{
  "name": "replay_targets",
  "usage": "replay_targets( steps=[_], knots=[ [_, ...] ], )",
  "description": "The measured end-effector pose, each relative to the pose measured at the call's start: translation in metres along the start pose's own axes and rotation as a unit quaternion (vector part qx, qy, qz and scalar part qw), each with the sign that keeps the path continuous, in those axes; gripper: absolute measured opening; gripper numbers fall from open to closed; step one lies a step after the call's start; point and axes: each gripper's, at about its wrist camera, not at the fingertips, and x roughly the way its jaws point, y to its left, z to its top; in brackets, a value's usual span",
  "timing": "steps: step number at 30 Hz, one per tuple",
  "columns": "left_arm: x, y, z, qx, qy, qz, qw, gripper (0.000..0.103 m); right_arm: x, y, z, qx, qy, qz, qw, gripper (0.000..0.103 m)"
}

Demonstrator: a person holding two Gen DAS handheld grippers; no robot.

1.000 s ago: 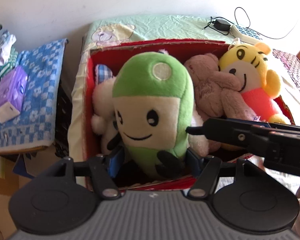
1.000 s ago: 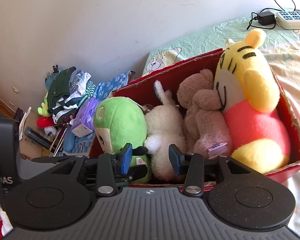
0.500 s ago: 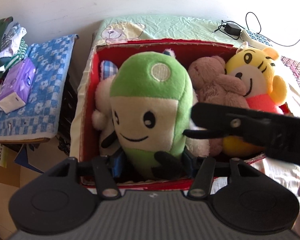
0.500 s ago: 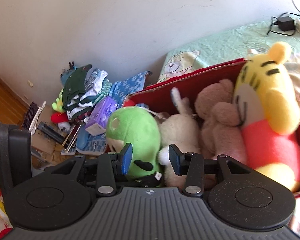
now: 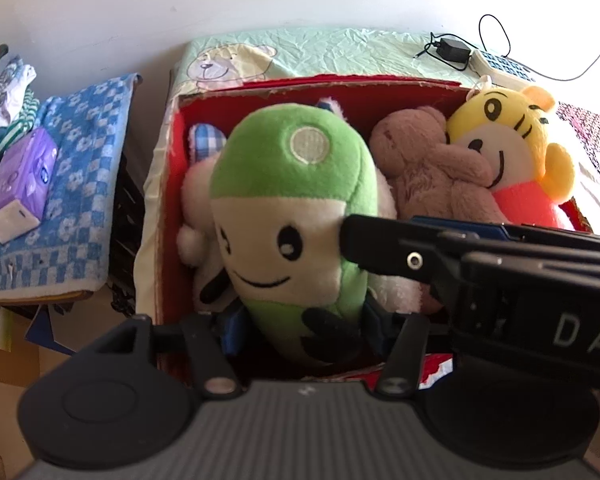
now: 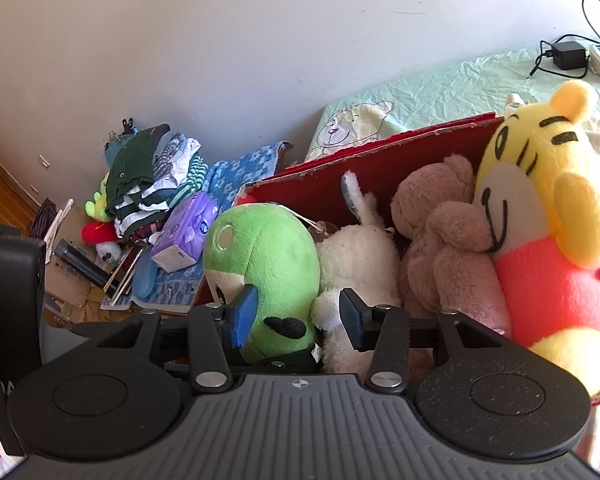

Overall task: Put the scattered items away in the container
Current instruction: 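Open both grippers and withdraw them up from the red box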

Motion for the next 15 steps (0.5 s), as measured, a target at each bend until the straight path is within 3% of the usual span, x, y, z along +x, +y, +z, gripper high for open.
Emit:
replay_targets(
  steps=[9,15],
  knots=[
    [0.001,-0.007,0.001,0.011,0.001,0.006,0.9999,0.060,-0.009,0.002,-0.008,0.005,-0.016,-0.022,1.000,0.047],
    [-0.014,-0.006,-0.001,0.020,-0.016,0.006,0.9997,0.069,-0.027,0.000,-0.009,0.014,-0.043,-0.045,0.998,0.047]
  ],
)
